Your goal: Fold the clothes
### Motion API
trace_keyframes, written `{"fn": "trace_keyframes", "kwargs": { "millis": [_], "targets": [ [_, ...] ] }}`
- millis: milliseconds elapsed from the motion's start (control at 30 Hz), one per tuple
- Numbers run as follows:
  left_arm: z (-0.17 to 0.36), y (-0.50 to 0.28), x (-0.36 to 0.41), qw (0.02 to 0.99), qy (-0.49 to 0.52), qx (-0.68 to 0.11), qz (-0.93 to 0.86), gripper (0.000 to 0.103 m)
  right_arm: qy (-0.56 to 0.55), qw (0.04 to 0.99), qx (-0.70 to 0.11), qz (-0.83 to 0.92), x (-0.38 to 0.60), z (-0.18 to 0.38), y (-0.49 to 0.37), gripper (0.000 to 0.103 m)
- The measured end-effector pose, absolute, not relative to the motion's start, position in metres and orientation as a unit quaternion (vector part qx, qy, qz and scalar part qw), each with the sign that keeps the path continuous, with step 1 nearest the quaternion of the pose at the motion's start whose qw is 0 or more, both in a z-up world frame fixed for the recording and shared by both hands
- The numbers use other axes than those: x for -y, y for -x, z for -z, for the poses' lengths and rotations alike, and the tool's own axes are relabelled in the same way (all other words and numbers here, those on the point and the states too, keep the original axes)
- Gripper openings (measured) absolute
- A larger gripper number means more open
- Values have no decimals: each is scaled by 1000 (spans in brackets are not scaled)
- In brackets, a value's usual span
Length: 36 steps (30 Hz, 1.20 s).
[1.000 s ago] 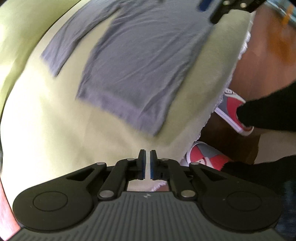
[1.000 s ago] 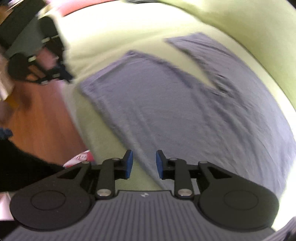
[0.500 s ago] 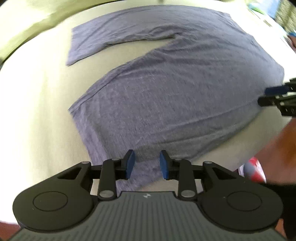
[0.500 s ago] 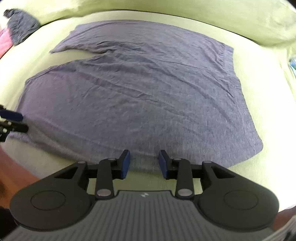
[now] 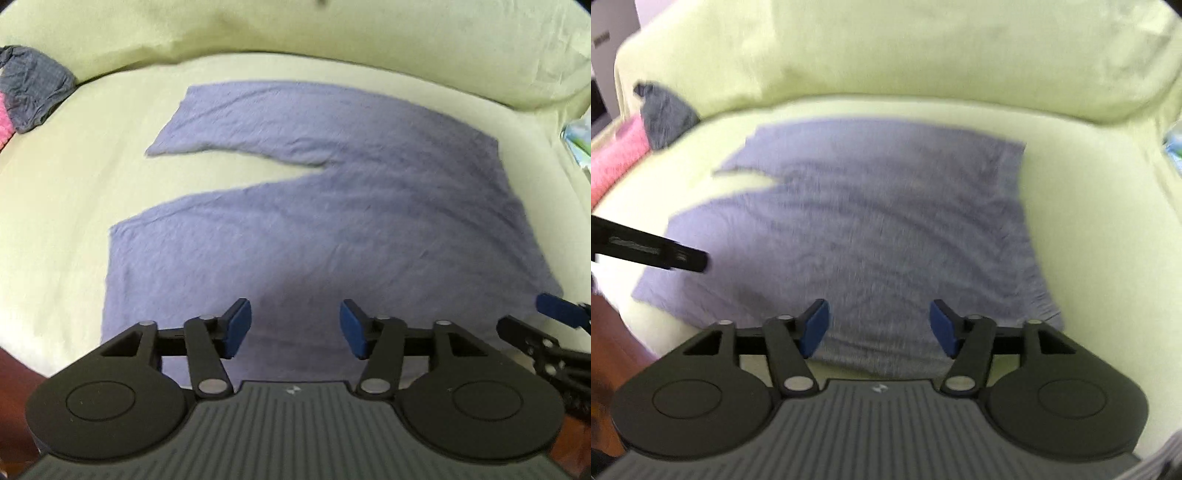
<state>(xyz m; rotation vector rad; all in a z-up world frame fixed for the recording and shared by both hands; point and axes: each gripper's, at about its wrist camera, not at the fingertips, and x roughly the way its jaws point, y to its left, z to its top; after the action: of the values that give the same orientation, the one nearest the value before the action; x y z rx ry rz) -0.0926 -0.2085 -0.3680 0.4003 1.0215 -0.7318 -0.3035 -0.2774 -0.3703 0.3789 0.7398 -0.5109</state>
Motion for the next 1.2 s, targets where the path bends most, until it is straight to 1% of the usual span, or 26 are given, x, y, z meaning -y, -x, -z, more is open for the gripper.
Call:
{"fn": "trace_keyframes", "kwargs": {
  "millis": [33,67,100,167,300,333,367,467,500,600,733,800,867,1200],
  "targets": [
    [370,92,212,792,-194,-467,343,61,-187,886,-341,254,277,370,307,70],
    [373,90,216,792,-205,-459,347,61,-191,888,-326,262,277,370,310,78],
    [376,89,218,795,-213,-446,350,61,-194,889,-314,270,276,370,312,81],
    [376,84,220,805,-225,-419,355,62,-194,897,-280,281,275,375,308,81],
    [380,74,224,836,-226,-357,351,68,-178,912,-233,286,275,394,290,82],
    [381,74,223,841,-219,-348,351,69,-172,915,-225,288,274,397,286,82],
    [383,74,222,845,-213,-342,351,73,-166,917,-216,290,273,399,283,82],
    [384,77,211,855,-194,-326,353,75,-152,924,-186,296,266,402,280,85],
    [386,78,205,857,-186,-324,355,75,-147,926,-177,298,263,402,280,87],
    [386,79,187,854,-169,-331,365,75,-131,929,-157,309,247,400,287,89],
    [375,83,162,856,-158,-335,359,75,-122,926,-147,327,223,380,297,91],
    [363,87,145,855,-147,-349,355,77,-118,923,-144,336,211,369,302,95],
    [353,92,130,861,-137,-345,347,79,-117,924,-138,337,201,360,307,99],
    [324,140,69,875,-112,-348,317,79,-103,932,-120,325,131,319,339,101]
  ]
}}
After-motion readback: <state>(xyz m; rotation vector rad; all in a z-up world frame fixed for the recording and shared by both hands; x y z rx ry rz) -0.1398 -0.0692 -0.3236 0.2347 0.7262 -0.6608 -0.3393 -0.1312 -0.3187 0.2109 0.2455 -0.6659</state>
